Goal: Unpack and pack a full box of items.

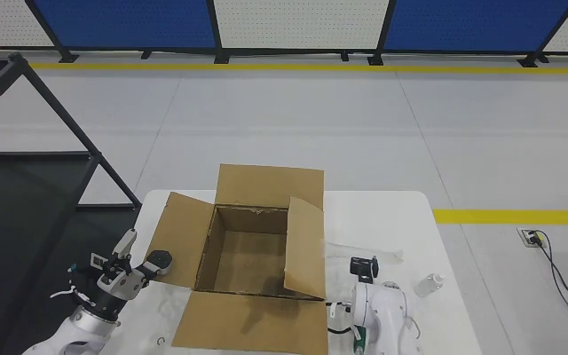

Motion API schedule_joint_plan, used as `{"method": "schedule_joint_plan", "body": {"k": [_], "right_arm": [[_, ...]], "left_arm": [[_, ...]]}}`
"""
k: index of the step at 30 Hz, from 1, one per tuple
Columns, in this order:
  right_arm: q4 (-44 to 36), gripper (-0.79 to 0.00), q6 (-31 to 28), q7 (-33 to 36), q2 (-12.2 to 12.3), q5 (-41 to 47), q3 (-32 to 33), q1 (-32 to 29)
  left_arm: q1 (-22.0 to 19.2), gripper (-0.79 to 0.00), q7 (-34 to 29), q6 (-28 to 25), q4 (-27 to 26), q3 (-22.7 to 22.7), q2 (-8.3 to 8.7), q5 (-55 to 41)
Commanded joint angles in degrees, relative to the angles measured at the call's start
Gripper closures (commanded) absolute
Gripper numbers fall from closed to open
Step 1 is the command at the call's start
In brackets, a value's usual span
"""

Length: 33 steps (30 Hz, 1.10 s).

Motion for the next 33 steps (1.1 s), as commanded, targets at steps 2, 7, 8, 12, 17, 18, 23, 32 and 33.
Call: {"method": "schedule_joint_plan", "body": {"k": [2,7,8,12,17,18,23,32,33], "right_arm": [[1.17,-0.262,-0.24,-0.19,0.03,0.59,0.37,0.55],[3.10,-0.249,-0.48,-0.48,0.12,1.26,1.10,1.62],[3.41,-0.240,-0.52,-0.42,0.13,1.32,1.18,1.79],[4.32,0.000,-0.52,-0.46,0.22,1.46,1.68,2.36],[2.88,0.000,-0.23,-0.73,0.37,2.24,2.77,2.06],[2.05,0.000,-0.14,-0.93,0.40,2.46,2.98,1.76],[-5.51,0.000,-0.24,-1.70,0.49,4.44,3.65,-1.03],[-24.86,0.000,-1.65,-3.66,0.40,12.53,2.19,-7.25],[-26.81,0.000,-1.69,-4.05,0.37,13.67,1.82,-7.59]], "left_arm": [[0.00,-0.785,0.00,0.00,0.00,0.00,0.00,0.00],[0.00,-0.785,0.00,0.00,0.00,0.00,0.00,0.00],[0.00,-0.785,0.00,0.00,0.00,0.00,0.00,0.00],[0.00,-0.785,0.00,0.00,0.00,0.00,0.00,0.00],[0.00,-0.785,0.00,0.00,0.00,0.00,0.00,0.00],[0.00,-0.785,0.00,0.00,0.00,0.00,0.00,0.00],[0.00,-0.785,0.00,0.00,0.00,0.00,0.00,0.00],[0.00,-0.785,0.00,0.00,0.00,0.00,0.00,0.00],[0.00,-0.785,0.00,0.00,0.00,0.00,0.00,0.00]]}}
